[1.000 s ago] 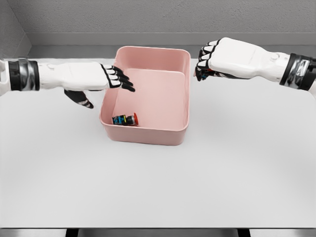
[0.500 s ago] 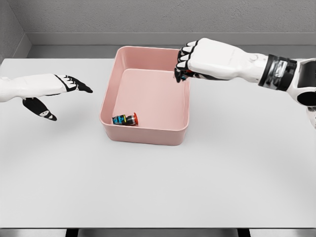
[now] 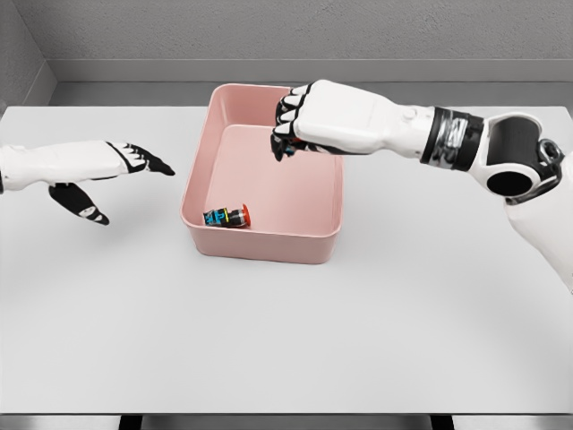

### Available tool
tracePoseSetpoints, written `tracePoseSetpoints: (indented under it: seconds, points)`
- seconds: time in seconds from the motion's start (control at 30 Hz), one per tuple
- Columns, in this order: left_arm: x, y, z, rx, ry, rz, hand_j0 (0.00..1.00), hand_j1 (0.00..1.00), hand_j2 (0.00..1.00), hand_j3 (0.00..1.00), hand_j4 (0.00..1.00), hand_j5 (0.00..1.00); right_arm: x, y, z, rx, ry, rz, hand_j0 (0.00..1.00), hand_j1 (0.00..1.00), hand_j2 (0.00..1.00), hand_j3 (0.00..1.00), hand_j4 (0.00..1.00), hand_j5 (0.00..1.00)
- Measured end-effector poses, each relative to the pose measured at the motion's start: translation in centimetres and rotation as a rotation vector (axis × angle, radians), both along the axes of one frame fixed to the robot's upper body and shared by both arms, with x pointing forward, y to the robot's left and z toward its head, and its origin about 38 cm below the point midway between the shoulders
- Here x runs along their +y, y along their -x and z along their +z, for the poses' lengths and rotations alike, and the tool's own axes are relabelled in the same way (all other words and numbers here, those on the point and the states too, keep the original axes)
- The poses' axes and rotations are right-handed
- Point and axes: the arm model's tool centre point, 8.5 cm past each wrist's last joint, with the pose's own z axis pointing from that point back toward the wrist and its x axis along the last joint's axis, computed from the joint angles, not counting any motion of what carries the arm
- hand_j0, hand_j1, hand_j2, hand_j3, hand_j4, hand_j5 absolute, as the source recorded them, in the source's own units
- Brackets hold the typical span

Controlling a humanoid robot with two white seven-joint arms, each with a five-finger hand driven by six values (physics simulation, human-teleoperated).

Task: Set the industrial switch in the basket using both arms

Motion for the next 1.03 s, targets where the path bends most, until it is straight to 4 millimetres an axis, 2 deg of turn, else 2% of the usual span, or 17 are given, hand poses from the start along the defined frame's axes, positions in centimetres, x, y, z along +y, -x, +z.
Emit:
tracePoseSetpoints:
  seconds: [0.07, 0.3, 0.4, 0.57, 0.7, 0.83, 0.97, 1.03]
  points:
    - [-0.3, 0.1, -0.6, 0.014, 0.004, -0.006, 1.0, 1.0, 1.0, 1.0, 1.0, 1.0, 0.4, 0.2, -0.5, 0.01, 0.0, 0.007, 1.0, 1.0, 1.0, 1.0, 1.0, 1.0]
    - [-1.2, 0.0, -0.8, 0.015, 0.011, -0.024, 1.0, 1.0, 1.0, 1.0, 1.0, 1.0, 0.8, 0.2, -0.5, 0.011, -0.013, 0.017, 1.0, 1.0, 1.0, 1.0, 1.0, 1.0]
    - [-1.2, 0.0, -0.9, 0.015, 0.011, -0.026, 1.0, 1.0, 1.0, 1.0, 1.0, 1.0, -0.1, -0.3, -0.8, 0.027, -0.011, -0.008, 1.0, 1.0, 1.0, 1.0, 1.0, 1.0]
    - [-1.3, 0.0, -1.0, 0.017, 0.011, -0.027, 1.0, 1.0, 1.0, 1.0, 1.0, 1.0, -5.0, -1.0, -3.8, 0.108, 0.011, -0.128, 1.0, 1.0, 1.0, 1.0, 1.0, 1.0]
    - [-1.3, 0.1, -1.2, 0.024, 0.012, -0.027, 1.0, 1.0, 1.0, 1.0, 1.0, 1.0, -9.8, -1.6, -3.5, 0.12, -0.002, -0.237, 1.0, 1.0, 1.0, 1.0, 1.0, 1.0]
    - [-1.3, 0.1, -1.2, 0.023, 0.012, -0.027, 1.0, 1.0, 1.0, 1.0, 1.0, 1.0, -14.2, -1.4, -4.3, 0.158, -0.011, -0.336, 1.0, 1.0, 1.0, 1.0, 1.0, 1.0]
    - [-1.3, 0.1, -1.2, 0.023, 0.012, -0.027, 1.0, 1.0, 1.0, 1.0, 1.0, 1.0, -17.8, -1.4, -5.6, 0.201, 0.007, -0.421, 1.0, 1.0, 1.0, 1.0, 1.0, 1.0]
    - [-1.3, 0.1, -1.2, 0.024, 0.012, -0.027, 1.0, 1.0, 1.0, 1.0, 1.0, 1.0, -18.8, -1.5, -5.8, 0.21, 0.011, -0.448, 1.0, 1.0, 1.0, 1.0, 1.0, 1.0]
